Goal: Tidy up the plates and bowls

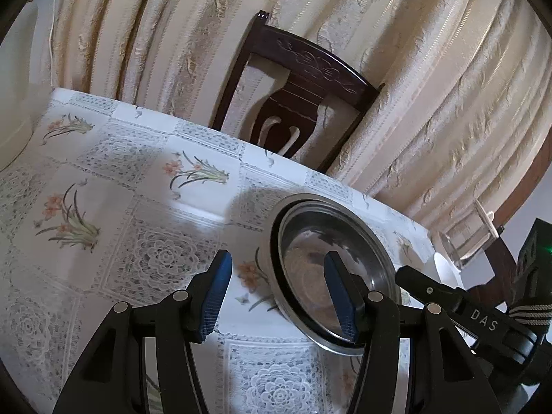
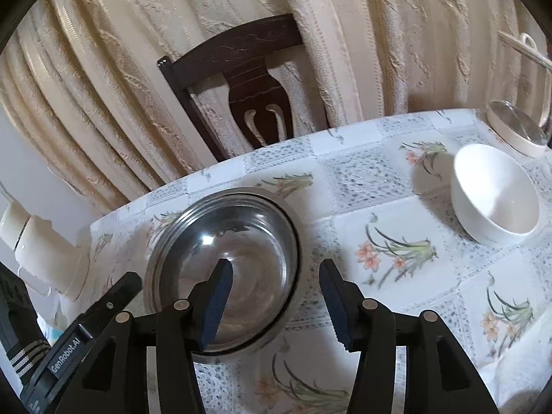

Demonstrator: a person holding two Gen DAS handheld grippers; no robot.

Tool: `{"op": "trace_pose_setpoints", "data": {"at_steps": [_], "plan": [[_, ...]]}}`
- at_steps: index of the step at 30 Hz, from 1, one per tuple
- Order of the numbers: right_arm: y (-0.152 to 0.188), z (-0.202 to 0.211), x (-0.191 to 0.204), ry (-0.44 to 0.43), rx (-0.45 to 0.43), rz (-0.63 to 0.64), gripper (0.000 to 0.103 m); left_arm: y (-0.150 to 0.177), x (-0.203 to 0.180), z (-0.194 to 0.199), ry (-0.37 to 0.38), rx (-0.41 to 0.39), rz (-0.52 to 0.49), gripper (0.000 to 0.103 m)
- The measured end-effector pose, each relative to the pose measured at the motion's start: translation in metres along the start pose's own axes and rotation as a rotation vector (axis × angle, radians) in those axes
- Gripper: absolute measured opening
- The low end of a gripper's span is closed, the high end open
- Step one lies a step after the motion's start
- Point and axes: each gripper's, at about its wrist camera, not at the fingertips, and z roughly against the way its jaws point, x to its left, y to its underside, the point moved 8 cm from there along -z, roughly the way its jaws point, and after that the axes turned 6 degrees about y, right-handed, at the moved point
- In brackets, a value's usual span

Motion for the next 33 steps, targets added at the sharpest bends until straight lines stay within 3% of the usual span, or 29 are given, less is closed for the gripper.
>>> {"op": "trace_pose_setpoints", "data": {"at_steps": [16, 33], "plan": [[-0.009, 0.014, -0.105, 0.112, 0.033, -0.255, 0.055, 0.001, 0.003, 0.001, -0.010, 0.014, 0.022, 0.057], [-0.017, 0.059, -0.203, 0.176, -0.016, -0.365, 0.055, -0.002, -0.014, 0.012, -0.027, -0.020, -0.030, 0.057]]}}
